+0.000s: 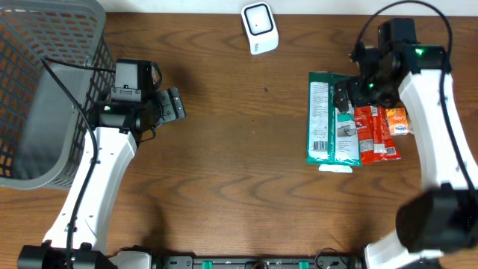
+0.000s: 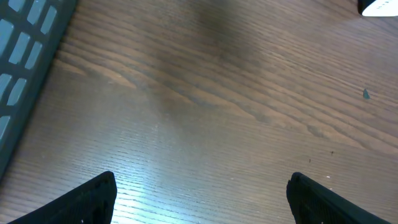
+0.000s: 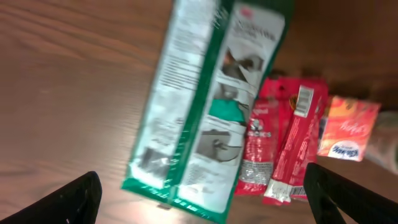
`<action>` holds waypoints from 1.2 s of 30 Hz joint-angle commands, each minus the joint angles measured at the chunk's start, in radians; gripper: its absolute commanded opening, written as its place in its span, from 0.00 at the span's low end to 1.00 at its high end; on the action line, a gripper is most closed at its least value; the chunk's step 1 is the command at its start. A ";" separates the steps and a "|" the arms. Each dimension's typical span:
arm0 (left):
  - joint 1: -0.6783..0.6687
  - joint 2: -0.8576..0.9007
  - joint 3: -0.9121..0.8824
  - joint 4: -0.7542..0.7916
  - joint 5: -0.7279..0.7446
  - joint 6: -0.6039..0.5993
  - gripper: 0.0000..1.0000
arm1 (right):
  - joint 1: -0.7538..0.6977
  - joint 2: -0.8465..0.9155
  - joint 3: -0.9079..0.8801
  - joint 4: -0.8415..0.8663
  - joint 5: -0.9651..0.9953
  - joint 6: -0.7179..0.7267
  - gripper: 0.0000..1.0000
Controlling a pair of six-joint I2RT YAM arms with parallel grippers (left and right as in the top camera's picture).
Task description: Scan the item barcode
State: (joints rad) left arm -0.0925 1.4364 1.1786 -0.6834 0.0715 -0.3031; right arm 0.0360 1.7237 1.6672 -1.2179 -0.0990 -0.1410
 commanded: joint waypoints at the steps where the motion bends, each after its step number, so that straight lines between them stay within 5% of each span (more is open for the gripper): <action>1: 0.004 0.003 0.003 -0.001 -0.013 0.002 0.88 | 0.050 -0.121 0.010 -0.001 -0.007 -0.002 0.99; 15: 0.004 0.003 0.003 -0.001 -0.013 0.002 0.88 | 0.123 -0.523 0.010 -0.002 -0.007 -0.002 0.99; 36: 0.005 0.003 0.003 -0.001 -0.013 0.002 0.88 | 0.123 -0.875 0.008 -0.032 -0.005 -0.002 0.99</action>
State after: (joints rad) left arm -0.0925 1.4364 1.1786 -0.6838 0.0715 -0.3031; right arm 0.1463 0.8837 1.6680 -1.2434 -0.1017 -0.1410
